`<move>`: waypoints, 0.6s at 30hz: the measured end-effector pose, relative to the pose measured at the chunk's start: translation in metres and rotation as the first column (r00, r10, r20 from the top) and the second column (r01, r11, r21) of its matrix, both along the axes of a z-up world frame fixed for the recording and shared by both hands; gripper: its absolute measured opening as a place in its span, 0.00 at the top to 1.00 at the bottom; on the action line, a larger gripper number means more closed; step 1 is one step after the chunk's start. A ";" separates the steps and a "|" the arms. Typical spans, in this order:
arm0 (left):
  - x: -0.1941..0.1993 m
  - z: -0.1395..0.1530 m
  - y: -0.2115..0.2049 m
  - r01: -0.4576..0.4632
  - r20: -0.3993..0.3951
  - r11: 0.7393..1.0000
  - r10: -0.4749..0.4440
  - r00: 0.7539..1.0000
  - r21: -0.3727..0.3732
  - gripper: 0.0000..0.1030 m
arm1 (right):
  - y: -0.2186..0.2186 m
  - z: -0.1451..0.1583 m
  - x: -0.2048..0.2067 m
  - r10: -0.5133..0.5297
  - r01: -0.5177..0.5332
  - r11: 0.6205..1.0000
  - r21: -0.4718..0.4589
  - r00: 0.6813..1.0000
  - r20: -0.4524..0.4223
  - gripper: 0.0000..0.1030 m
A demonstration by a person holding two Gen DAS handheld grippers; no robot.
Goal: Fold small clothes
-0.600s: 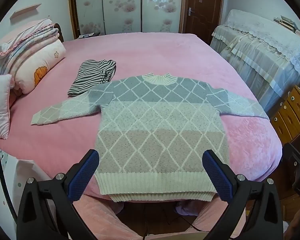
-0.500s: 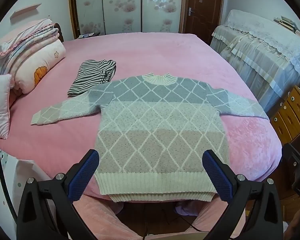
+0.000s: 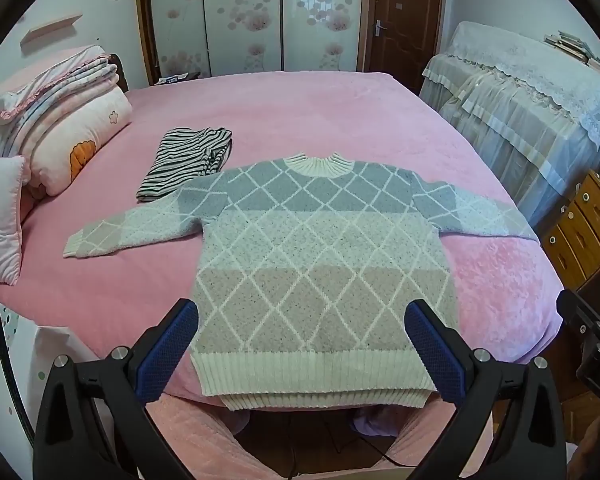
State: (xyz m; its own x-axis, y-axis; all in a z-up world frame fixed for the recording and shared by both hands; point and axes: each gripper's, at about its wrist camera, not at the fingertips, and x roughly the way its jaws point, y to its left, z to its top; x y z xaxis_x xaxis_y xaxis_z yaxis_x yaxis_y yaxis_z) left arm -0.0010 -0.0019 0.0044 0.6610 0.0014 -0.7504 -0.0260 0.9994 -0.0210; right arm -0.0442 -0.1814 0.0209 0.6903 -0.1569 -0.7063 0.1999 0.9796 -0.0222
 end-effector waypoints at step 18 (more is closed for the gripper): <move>0.000 0.001 0.001 -0.002 -0.001 1.000 0.002 1.000 0.002 0.01 | 0.005 -0.008 0.003 0.012 -0.012 1.000 0.004 1.000 -0.007 0.00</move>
